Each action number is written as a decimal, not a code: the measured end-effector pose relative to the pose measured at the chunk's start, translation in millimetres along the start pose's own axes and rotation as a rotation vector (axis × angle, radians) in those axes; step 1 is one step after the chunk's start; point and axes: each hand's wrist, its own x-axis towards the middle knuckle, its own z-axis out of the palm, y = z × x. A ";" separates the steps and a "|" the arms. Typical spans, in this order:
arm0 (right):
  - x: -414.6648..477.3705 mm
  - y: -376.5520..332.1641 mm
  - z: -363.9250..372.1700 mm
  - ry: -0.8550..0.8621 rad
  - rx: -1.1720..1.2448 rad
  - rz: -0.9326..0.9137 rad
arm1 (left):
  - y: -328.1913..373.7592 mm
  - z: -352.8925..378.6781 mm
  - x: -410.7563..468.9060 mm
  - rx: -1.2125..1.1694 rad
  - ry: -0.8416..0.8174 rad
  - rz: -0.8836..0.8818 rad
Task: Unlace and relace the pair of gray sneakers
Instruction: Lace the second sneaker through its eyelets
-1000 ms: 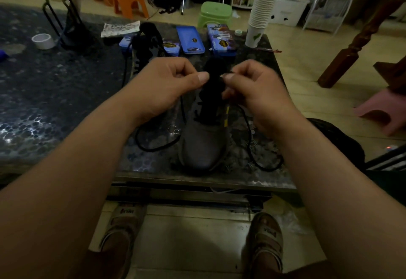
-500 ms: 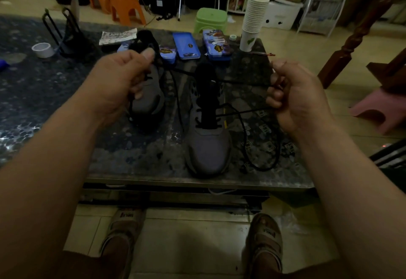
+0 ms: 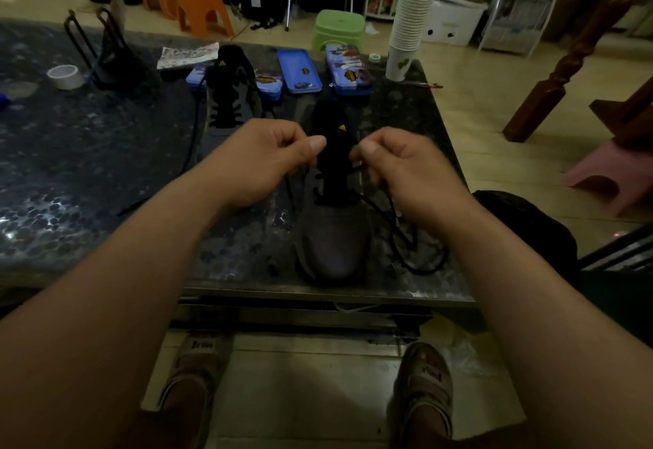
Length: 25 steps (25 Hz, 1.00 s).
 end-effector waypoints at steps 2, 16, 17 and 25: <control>4.4 12.5 -19.0 0.090 -0.057 0.111 | -6.3 -7.8 1.2 -0.029 0.025 -0.043; 1.0 29.5 -14.7 0.153 0.017 0.186 | 1.3 43.1 17.7 0.443 0.132 0.114; 2.0 32.5 -17.5 0.192 0.064 0.221 | 0.1 46.8 18.8 0.542 0.106 0.130; 8.3 41.4 -6.9 0.126 0.103 0.284 | 10.6 48.9 22.6 0.370 0.067 0.056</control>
